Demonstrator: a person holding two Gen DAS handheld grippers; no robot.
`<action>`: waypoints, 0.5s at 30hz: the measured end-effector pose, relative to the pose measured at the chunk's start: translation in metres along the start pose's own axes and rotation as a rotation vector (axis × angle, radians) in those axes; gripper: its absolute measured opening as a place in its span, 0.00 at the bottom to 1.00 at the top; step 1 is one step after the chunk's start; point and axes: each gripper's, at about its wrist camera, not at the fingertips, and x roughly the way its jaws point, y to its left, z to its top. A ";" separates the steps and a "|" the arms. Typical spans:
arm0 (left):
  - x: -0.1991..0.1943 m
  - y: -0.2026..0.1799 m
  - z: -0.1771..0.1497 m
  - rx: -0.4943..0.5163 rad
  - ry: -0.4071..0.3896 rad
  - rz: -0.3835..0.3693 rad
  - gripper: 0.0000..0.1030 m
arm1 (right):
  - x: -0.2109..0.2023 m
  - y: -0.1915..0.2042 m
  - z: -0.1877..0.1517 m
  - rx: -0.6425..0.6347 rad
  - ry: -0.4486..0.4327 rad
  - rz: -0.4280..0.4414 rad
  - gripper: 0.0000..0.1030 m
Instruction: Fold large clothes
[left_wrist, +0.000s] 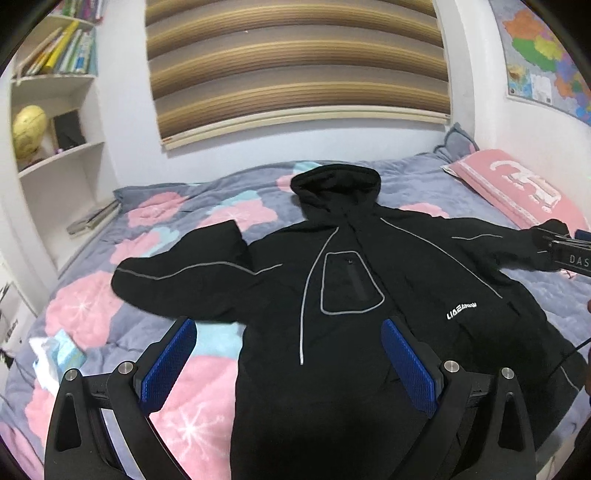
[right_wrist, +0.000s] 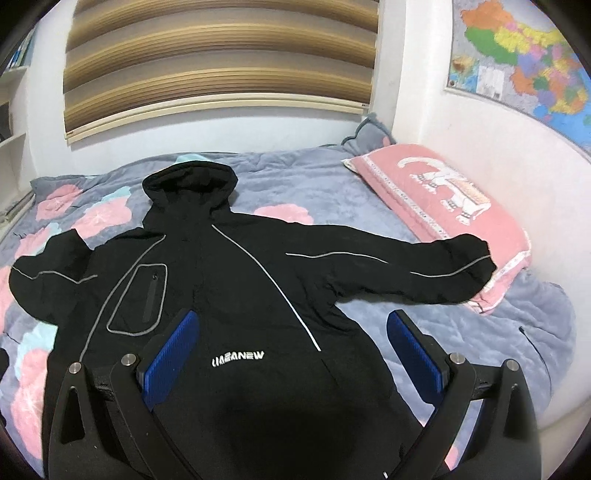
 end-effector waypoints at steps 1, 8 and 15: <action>-0.006 0.000 -0.006 -0.013 -0.007 -0.004 0.97 | -0.004 -0.003 -0.005 0.004 -0.003 -0.010 0.99; -0.072 -0.016 -0.032 -0.038 -0.030 0.024 0.97 | -0.056 -0.027 -0.040 -0.002 -0.014 0.018 0.99; -0.126 -0.033 -0.046 -0.064 -0.062 -0.011 0.97 | -0.112 -0.049 -0.057 -0.024 -0.061 0.047 1.00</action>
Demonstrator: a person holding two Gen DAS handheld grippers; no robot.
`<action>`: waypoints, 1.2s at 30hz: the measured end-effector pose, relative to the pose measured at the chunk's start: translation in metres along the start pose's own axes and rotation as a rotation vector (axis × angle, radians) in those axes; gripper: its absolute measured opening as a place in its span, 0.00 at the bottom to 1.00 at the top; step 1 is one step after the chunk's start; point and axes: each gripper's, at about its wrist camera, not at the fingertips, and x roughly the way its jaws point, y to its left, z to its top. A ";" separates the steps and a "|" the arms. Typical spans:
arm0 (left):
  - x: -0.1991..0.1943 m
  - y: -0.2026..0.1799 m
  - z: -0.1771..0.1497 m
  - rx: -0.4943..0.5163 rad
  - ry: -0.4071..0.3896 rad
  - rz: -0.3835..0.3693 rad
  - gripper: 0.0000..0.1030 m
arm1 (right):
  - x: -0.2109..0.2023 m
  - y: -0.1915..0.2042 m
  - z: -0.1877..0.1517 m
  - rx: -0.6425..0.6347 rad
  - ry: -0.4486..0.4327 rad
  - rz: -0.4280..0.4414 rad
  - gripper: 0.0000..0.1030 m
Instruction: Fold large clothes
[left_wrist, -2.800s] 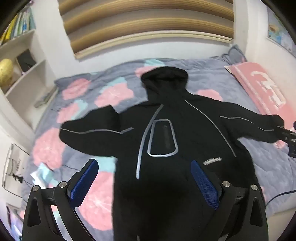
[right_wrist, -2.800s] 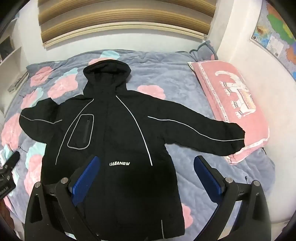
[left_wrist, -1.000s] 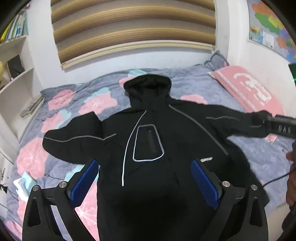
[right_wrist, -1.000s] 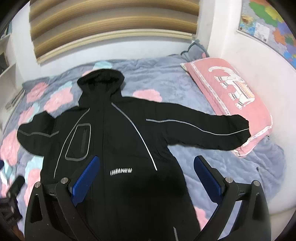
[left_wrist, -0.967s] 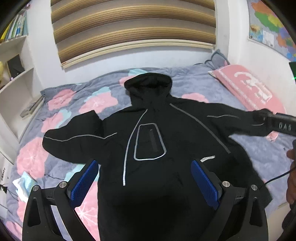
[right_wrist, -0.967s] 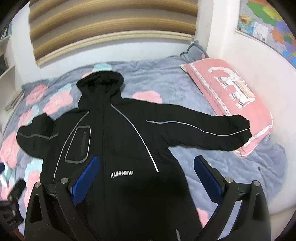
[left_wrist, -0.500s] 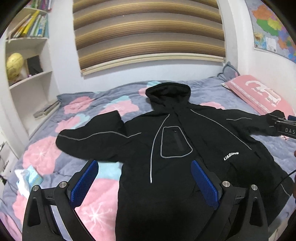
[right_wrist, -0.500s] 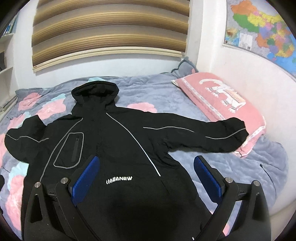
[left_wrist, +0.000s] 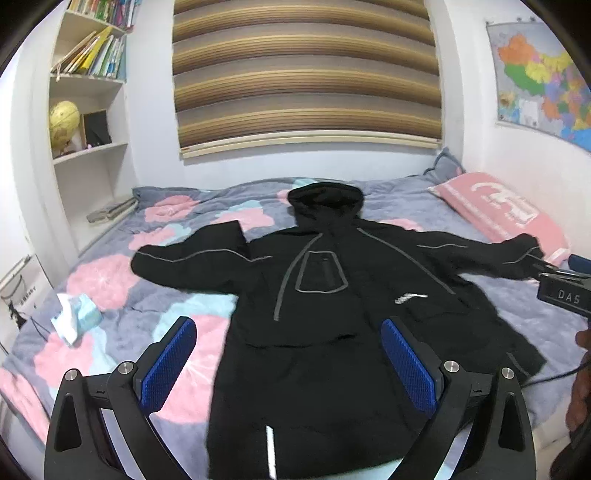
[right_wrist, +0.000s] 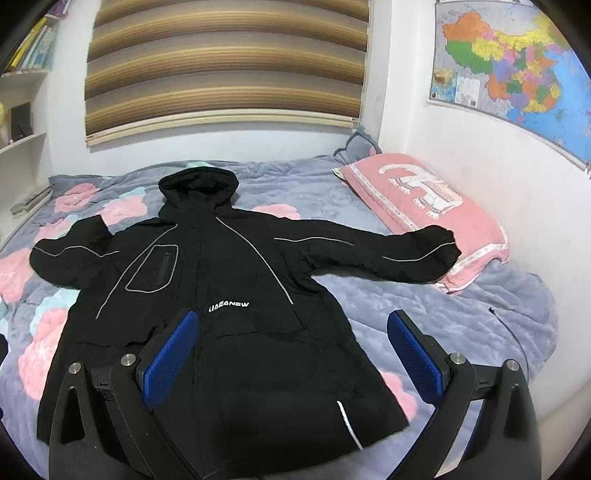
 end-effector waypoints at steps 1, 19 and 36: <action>-0.004 -0.003 -0.002 0.000 0.002 -0.008 0.97 | -0.007 -0.003 -0.002 0.000 -0.009 0.001 1.00; -0.018 -0.060 -0.001 0.042 0.025 -0.028 0.97 | -0.035 -0.069 -0.017 0.079 -0.063 -0.007 1.00; 0.061 -0.118 0.011 0.055 0.114 -0.064 0.97 | 0.067 -0.148 -0.012 0.105 -0.017 0.007 1.00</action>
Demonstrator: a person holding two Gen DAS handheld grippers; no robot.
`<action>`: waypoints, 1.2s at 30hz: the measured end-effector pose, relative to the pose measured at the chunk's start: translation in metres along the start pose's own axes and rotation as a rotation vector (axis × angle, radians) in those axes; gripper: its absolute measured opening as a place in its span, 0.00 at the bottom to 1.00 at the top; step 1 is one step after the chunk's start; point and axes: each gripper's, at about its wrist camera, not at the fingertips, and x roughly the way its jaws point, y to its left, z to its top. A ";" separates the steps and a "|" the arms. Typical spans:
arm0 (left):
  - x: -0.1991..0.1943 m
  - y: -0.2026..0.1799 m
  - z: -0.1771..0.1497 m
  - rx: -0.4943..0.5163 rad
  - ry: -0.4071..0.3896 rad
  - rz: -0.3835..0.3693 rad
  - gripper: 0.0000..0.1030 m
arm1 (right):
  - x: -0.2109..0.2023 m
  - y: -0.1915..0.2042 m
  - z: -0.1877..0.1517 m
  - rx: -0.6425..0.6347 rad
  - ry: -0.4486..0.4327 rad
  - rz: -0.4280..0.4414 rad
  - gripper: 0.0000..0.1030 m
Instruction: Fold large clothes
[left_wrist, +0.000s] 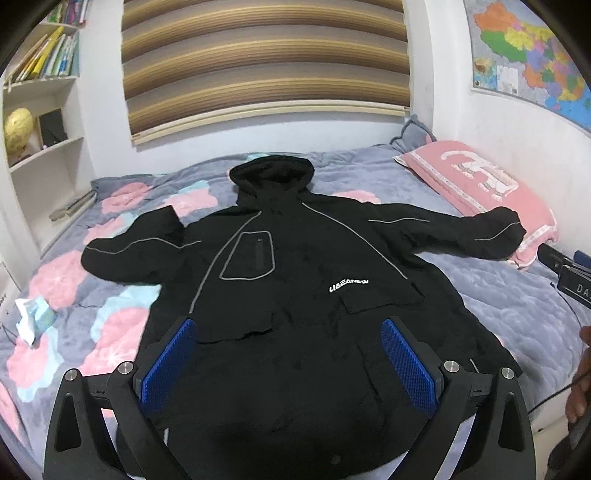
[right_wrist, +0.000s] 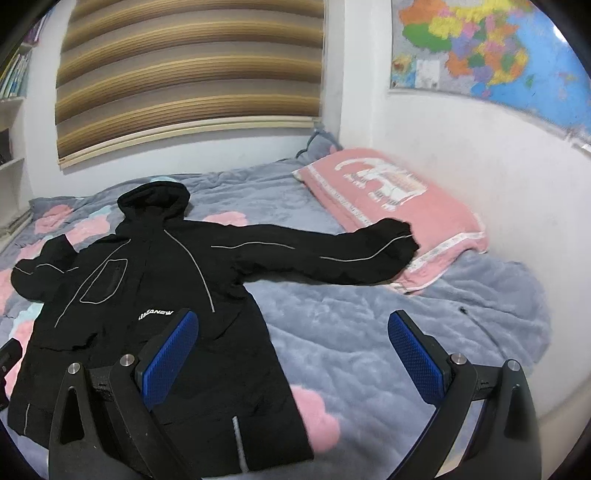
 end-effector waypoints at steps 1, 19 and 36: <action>0.007 -0.002 0.002 -0.007 -0.001 -0.007 0.97 | 0.011 -0.010 -0.001 0.015 0.005 0.013 1.00; 0.151 -0.063 0.003 -0.074 0.091 -0.069 0.97 | 0.245 -0.215 0.073 0.130 0.145 -0.138 0.97; 0.193 -0.047 -0.001 -0.010 0.181 0.054 0.97 | 0.257 -0.223 0.105 0.067 0.045 -0.175 0.24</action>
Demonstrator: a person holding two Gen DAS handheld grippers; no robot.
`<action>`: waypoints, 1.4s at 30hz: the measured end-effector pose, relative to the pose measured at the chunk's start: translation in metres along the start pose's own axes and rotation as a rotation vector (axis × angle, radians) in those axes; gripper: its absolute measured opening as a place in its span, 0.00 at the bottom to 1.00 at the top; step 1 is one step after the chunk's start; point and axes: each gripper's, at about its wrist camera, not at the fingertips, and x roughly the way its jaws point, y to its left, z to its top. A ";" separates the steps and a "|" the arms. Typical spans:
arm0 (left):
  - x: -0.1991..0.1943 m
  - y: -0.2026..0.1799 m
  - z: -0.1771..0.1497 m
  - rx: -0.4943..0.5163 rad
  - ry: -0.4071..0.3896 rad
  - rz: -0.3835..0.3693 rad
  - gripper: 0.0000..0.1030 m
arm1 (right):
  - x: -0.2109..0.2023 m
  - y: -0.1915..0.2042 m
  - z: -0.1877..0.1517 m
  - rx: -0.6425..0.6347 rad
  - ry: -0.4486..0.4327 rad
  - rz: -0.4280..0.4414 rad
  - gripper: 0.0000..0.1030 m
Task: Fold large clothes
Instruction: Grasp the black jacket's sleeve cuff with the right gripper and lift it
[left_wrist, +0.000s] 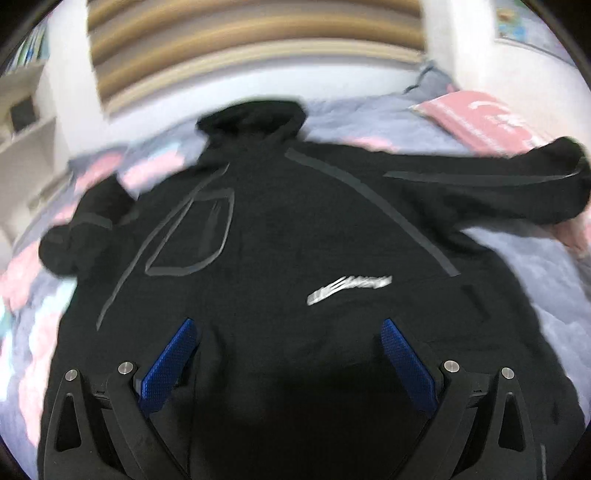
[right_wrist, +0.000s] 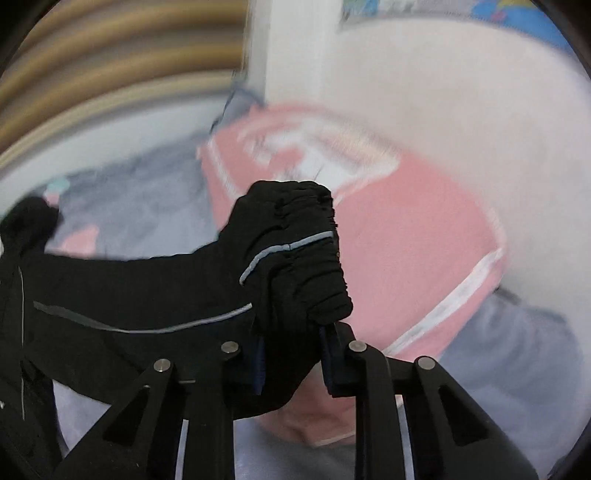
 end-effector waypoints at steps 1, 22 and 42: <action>0.013 0.008 -0.002 -0.031 0.054 -0.005 0.97 | 0.003 -0.007 0.002 0.026 0.010 0.003 0.24; -0.062 0.131 0.023 -0.136 -0.065 -0.030 0.97 | -0.048 0.156 0.043 -0.154 0.107 0.211 0.19; -0.067 0.278 -0.015 -0.233 -0.094 0.146 0.97 | -0.128 0.658 -0.116 -0.539 0.280 0.651 0.19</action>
